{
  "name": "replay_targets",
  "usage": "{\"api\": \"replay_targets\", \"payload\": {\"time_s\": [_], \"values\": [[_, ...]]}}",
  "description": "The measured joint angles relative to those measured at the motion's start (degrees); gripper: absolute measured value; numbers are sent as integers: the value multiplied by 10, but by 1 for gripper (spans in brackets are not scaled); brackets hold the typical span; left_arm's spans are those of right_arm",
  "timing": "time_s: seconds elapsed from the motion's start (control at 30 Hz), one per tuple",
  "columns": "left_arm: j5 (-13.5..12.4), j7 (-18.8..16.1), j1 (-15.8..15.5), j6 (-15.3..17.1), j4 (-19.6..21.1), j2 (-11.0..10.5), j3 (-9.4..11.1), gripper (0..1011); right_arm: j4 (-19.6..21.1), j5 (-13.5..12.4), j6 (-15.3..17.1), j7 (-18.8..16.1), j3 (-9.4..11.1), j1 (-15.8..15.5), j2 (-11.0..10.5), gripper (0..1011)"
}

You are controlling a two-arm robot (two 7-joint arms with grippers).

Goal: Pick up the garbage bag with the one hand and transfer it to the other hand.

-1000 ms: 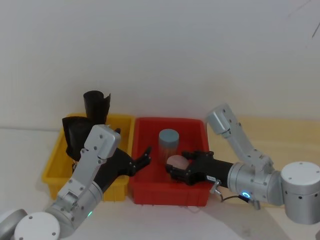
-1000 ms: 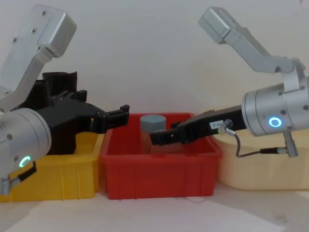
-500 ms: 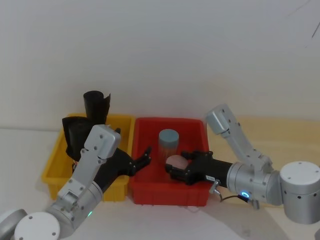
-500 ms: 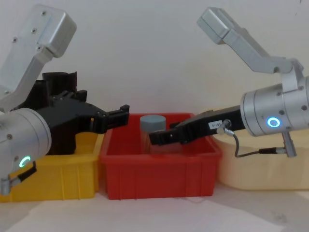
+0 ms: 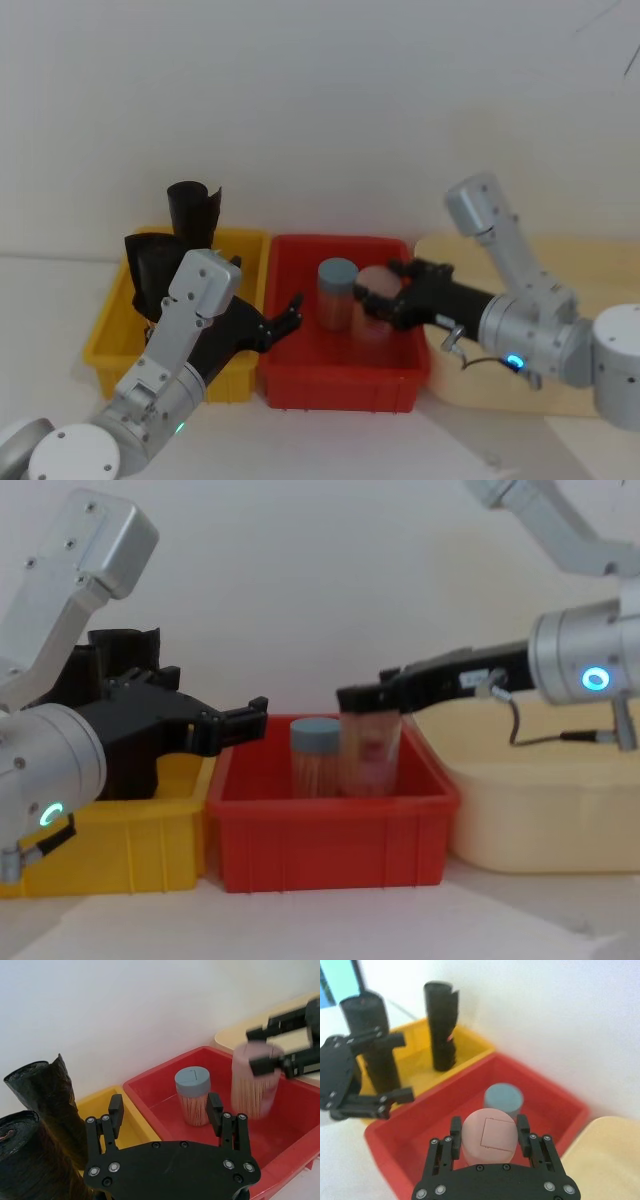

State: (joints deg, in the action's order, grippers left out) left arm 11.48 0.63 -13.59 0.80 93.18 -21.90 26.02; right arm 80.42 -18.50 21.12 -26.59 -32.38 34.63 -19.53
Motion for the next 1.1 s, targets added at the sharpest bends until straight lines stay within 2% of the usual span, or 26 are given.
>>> {"api": "replay_targets", "payload": {"time_s": [0.2, 0.5, 0.73, 0.87, 1.1], "values": [[0, 0, 0, 0, 0, 0, 0, 1001, 24, 3, -9, 18, 22, -2, -9, 645], [0, 0, 0, 0, 0, 0, 0, 1002, 64, 9, -16, 55, 75, -8, -32, 645], [0, 0, 0, 0, 0, 0, 0, 1001, 75, 11, -13, 78, 108, -15, -49, 645], [0, 0, 0, 0, 0, 0, 0, 1001, 76, 12, -5, 84, 119, -18, -56, 645], [0, 0, 0, 0, 0, 0, 0, 1001, 64, 13, 9, 82, 125, -21, -63, 645]]}}
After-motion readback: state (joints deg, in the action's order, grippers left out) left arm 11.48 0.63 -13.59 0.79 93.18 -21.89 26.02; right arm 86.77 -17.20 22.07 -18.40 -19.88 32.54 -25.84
